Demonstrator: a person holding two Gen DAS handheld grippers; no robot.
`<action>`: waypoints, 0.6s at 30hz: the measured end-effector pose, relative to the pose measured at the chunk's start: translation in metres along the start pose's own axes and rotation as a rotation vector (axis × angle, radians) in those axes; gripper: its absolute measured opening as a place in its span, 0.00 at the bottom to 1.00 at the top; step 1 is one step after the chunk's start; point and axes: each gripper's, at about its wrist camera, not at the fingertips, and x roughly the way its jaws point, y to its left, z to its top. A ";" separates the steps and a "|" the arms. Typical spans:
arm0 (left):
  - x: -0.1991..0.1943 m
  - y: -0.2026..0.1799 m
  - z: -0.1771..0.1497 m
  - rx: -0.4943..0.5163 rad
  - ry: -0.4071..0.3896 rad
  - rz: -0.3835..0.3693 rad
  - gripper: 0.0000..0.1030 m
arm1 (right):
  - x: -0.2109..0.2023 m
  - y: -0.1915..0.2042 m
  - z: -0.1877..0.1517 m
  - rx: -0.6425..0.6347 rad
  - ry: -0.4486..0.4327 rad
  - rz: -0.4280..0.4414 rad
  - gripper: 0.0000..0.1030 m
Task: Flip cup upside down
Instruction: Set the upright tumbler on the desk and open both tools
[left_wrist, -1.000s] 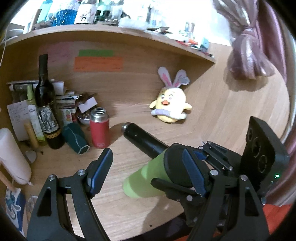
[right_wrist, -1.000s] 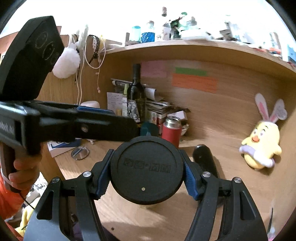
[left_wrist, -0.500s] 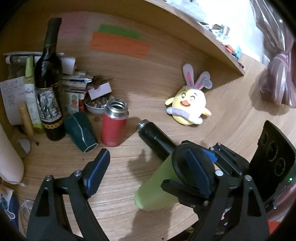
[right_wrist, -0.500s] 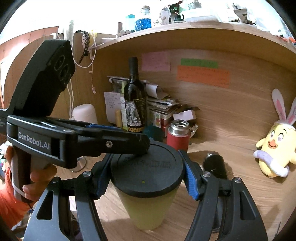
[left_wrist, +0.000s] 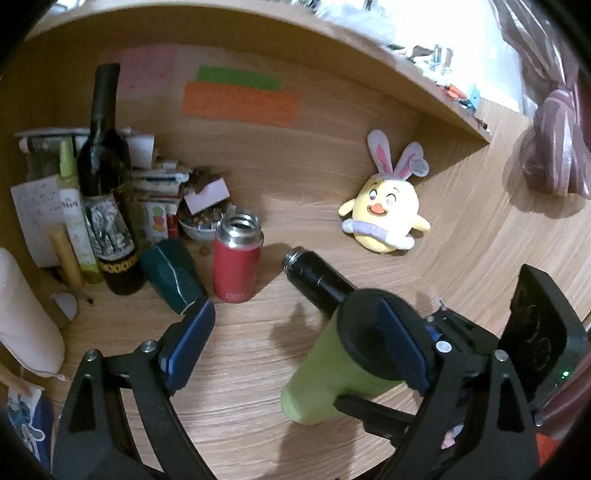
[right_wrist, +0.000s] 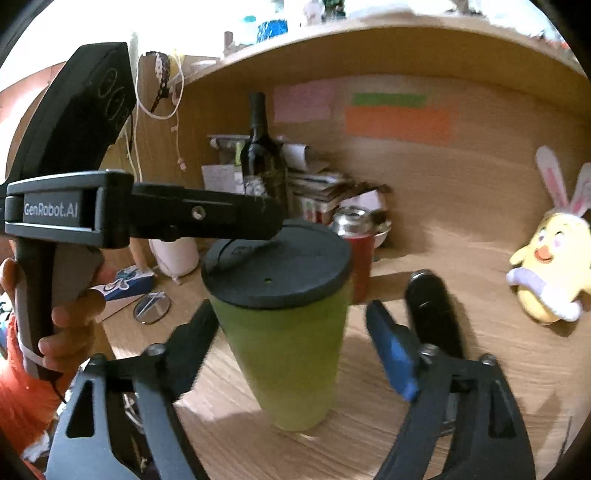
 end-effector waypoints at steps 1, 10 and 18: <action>-0.005 -0.002 0.001 0.007 -0.015 0.002 0.88 | -0.006 -0.001 0.000 0.002 -0.012 -0.006 0.81; -0.068 -0.028 -0.019 0.084 -0.178 0.104 1.00 | -0.068 -0.010 -0.001 0.041 -0.144 -0.075 1.00; -0.099 -0.046 -0.068 0.103 -0.257 0.251 1.00 | -0.113 -0.012 -0.013 0.076 -0.203 -0.128 1.00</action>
